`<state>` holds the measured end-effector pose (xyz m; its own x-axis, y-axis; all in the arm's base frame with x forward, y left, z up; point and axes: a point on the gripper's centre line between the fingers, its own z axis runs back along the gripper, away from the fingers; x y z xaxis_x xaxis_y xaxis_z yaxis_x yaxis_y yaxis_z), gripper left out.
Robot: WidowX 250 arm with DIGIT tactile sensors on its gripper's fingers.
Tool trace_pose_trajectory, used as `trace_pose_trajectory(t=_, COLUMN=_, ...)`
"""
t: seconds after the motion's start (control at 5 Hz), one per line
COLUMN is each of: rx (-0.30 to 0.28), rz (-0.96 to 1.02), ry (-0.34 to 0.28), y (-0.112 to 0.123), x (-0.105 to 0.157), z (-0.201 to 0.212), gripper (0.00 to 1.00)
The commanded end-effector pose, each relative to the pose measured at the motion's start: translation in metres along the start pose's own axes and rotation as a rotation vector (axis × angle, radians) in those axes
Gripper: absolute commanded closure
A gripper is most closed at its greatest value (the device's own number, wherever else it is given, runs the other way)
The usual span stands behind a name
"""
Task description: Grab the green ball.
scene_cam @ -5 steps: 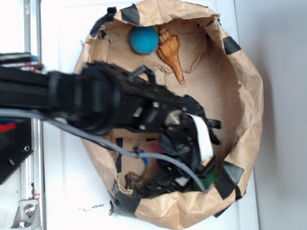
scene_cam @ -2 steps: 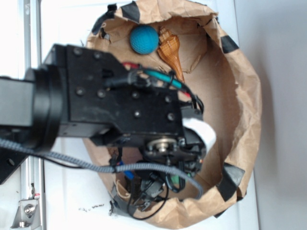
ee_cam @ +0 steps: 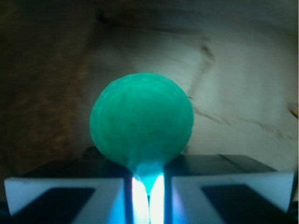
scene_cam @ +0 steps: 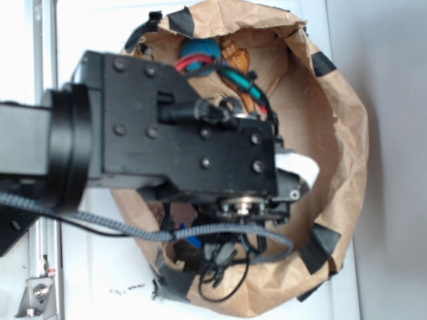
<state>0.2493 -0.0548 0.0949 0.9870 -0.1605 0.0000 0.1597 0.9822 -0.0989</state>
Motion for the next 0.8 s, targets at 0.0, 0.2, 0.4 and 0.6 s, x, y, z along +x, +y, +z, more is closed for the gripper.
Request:
trace_pose_trajectory(t=0.0, rx=0.147, rz=0.154, ry=-0.198, y=0.024, x=-0.005, z=0.054, gripper=1.0)
trace_pose_trajectory(t=0.2, rx=0.159, rz=0.194, ry=-0.178, y=0.027, x=-0.005, z=0.063, gripper=1.0)
trace_pose_trajectory(t=0.4, rx=0.133, rz=0.239, ry=-0.14, y=0.03, x=0.0, z=0.064, gripper=1.0)
trace_pose_trajectory(t=0.6, rx=0.135, rz=0.221, ry=-0.124, y=0.029, x=0.008, z=0.058, gripper=1.0)
